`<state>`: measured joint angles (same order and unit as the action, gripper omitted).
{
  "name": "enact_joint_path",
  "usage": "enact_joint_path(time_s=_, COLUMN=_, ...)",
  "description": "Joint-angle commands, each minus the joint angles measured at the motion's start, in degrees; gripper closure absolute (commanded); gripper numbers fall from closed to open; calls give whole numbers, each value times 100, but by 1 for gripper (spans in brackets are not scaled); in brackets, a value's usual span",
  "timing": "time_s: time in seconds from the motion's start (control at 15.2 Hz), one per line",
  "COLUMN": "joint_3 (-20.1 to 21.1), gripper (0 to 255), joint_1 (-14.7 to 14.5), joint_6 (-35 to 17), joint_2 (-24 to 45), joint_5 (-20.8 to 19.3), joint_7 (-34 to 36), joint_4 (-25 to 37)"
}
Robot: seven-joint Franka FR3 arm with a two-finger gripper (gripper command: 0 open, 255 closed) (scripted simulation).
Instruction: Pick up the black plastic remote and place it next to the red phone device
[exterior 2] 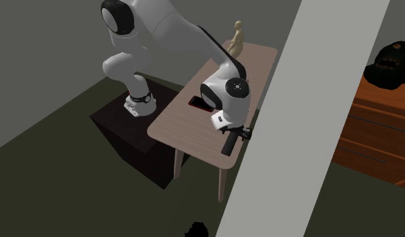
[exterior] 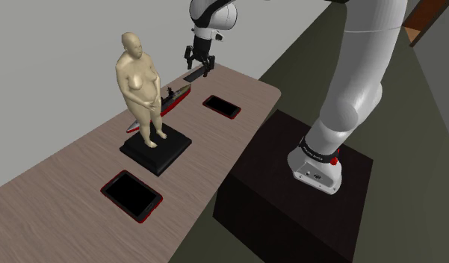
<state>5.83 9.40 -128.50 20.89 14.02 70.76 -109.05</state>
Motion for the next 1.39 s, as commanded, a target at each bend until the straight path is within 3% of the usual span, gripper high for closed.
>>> enact_joint_path(time_s=0.0, joint_3=1, gripper=0, joint_1=-1, joint_6=-7, joint_2=1, joint_5=1, joint_7=0, joint_4=-4)
enact_joint_path(time_s=0.2, joint_3=1, gripper=0, joint_1=-1, joint_6=-6, joint_2=1, joint_5=1, joint_7=0, joint_4=-3)
enact_joint_path(time_s=0.26, joint_3=1, gripper=255, joint_1=-1, joint_6=-6, joint_2=1, joint_5=1, joint_7=0, joint_4=-3)
enact_joint_path(time_s=0.86, joint_3=0, gripper=255, joint_1=-2, joint_6=-7, joint_2=1, joint_5=1, joint_7=0, joint_4=-4)
enact_joint_path(time_s=1.32, joint_3=-11, gripper=255, joint_1=6, joint_6=433, joint_2=-284, joint_5=-40, joint_7=102, joint_4=159)
